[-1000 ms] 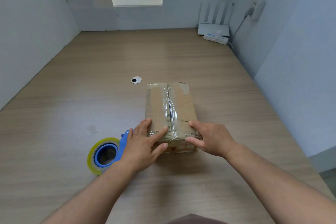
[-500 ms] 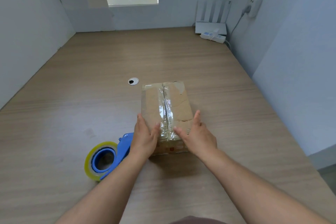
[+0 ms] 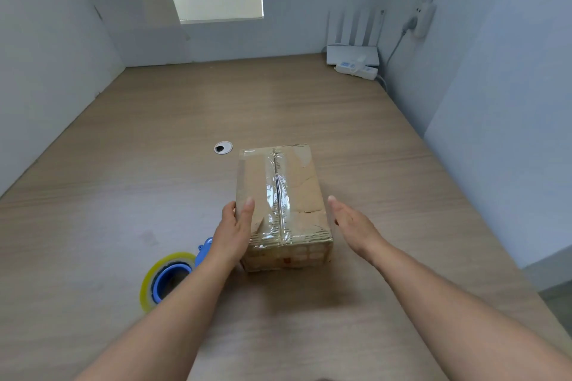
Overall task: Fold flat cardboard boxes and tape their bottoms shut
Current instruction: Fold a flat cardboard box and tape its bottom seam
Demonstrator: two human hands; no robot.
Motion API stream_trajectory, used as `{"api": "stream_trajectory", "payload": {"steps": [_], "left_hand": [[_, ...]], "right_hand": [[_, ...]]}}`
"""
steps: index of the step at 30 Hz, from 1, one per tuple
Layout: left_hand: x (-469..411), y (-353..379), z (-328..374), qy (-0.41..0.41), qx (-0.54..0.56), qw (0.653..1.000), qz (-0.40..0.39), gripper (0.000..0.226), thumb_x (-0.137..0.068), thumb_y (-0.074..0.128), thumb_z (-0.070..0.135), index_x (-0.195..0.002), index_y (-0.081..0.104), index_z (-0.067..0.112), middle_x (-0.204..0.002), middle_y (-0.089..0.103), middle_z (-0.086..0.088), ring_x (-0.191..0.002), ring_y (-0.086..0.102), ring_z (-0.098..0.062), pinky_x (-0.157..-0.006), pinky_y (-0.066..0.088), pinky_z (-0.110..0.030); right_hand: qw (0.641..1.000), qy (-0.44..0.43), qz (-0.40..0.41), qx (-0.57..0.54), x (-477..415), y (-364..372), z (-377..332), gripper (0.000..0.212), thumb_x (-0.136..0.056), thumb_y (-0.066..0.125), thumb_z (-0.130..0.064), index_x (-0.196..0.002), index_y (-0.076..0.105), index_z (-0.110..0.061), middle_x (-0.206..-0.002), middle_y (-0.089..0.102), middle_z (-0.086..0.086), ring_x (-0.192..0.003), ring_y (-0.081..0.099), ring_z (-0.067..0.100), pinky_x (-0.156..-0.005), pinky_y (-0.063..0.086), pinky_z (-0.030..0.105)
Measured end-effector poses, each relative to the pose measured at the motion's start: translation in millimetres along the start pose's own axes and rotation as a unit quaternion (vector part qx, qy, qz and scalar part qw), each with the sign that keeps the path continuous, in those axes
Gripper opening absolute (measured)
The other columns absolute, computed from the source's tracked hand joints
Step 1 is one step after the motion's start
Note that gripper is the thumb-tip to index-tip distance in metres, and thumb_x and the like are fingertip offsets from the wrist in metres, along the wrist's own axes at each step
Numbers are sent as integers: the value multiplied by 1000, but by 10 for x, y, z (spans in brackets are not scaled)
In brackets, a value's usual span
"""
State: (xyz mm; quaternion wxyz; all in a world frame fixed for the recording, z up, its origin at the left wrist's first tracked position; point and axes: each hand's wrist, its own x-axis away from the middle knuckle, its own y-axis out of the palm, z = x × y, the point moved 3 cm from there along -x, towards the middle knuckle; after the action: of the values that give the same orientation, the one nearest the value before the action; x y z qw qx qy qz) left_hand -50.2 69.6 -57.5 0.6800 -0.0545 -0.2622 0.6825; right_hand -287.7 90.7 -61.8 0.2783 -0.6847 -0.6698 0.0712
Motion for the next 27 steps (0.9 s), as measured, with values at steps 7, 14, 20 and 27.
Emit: {"api": "stream_trajectory", "payload": {"steps": [7, 14, 20, 27], "left_hand": [[-123, -133, 151, -51, 8, 997, -53, 76, -85, 19, 78, -140, 42, 31, -130, 55, -2, -117, 55, -27, -101, 44, -46], [-41, -113, 406, -50, 33, 995, -76, 66, -87, 26, 74, -129, 54, 31, -133, 55, 6, -115, 55, -17, -90, 45, -33], [-49, -394, 1032, 90, 250, 964, -28, 67, -74, 33, 77, -102, 61, 23, -109, 68, -2, -104, 63, -14, -83, 50, -32], [-17, -401, 961, 28, 238, 971, 2, 80, -70, 31, 86, -115, 53, 23, -91, 69, 0, -86, 66, -14, -65, 50, -32]], "right_hand": [[994, 68, 19, 89, -199, -66, -266, 79, -92, 18, -68, -119, 62, -7, -121, 62, 18, -111, 58, 32, -93, 45, 37], [990, 109, -10, -83, -141, -167, -404, 77, -83, 28, -77, -99, 70, -15, -100, 71, 7, -91, 66, 24, -82, 57, 43], [964, -80, 61, -244, -174, -636, -943, 81, -72, 23, -84, -103, 69, -25, -107, 71, -2, -100, 64, 13, -79, 51, 31], [981, -32, 65, -180, -148, -619, -849, 86, -67, 24, -89, -90, 67, -17, -93, 71, 6, -93, 65, 25, -84, 52, 46]]}}
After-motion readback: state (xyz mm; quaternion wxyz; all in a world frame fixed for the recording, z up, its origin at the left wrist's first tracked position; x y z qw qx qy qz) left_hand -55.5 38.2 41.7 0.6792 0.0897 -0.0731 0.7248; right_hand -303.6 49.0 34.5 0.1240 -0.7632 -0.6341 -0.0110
